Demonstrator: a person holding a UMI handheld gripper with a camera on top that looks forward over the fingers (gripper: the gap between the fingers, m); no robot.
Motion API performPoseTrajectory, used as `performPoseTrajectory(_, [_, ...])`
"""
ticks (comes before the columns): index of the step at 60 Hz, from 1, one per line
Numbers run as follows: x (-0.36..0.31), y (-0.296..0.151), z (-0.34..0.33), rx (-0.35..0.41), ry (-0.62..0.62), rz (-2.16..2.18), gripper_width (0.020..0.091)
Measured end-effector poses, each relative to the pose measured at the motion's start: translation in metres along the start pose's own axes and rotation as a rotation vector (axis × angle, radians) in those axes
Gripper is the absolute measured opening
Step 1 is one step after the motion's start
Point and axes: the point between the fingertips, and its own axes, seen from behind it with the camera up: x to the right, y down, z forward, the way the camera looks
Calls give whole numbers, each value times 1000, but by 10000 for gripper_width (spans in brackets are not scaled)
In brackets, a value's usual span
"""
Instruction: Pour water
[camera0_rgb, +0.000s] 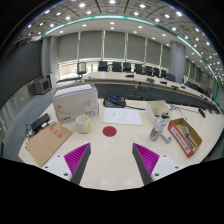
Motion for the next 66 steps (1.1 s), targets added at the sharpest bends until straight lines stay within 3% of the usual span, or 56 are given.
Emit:
performPoseTrajectory(18, [163,28,90,-2,67,14,861])
performPoseTrajectory(29, [248,27,152,84,95,-29,861])
performPoseTrajectory(53, [278,13,294,128,8,42,860])
performPoseTrajectory(57, [272,10,308,138,-22,50,798])
performPoseTrajectory(64, [276,0,317,181,-4,64,559])
performPoseTrajectory(66, [276,1,319,179,-4,71,558])
